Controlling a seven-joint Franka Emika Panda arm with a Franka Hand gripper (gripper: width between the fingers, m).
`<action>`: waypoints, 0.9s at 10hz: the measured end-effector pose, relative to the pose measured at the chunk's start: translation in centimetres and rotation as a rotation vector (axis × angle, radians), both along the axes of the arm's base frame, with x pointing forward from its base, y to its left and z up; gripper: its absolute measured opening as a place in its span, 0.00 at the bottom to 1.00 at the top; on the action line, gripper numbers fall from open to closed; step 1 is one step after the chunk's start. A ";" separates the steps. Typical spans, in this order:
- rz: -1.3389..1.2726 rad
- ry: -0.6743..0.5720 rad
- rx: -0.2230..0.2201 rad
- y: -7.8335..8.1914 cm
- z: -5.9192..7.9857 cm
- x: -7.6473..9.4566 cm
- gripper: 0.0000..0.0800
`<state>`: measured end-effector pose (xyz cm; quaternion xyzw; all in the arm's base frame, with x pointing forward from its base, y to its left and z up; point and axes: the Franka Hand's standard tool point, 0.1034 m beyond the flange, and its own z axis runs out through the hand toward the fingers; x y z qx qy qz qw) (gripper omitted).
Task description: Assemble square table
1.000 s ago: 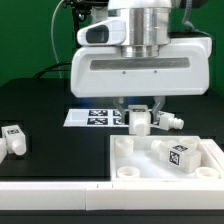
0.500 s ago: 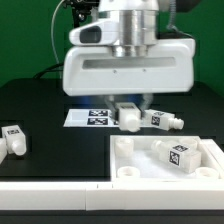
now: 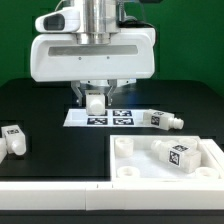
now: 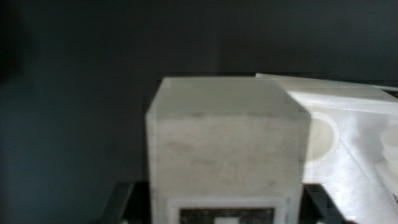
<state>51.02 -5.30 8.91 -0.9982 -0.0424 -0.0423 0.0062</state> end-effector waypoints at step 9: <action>0.018 0.044 -0.044 -6.5 -4.2 -7.1 0.33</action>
Offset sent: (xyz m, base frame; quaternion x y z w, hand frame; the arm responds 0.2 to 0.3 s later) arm -0.0792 -0.0736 -0.0176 -0.0695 -0.0368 -0.0377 0.9962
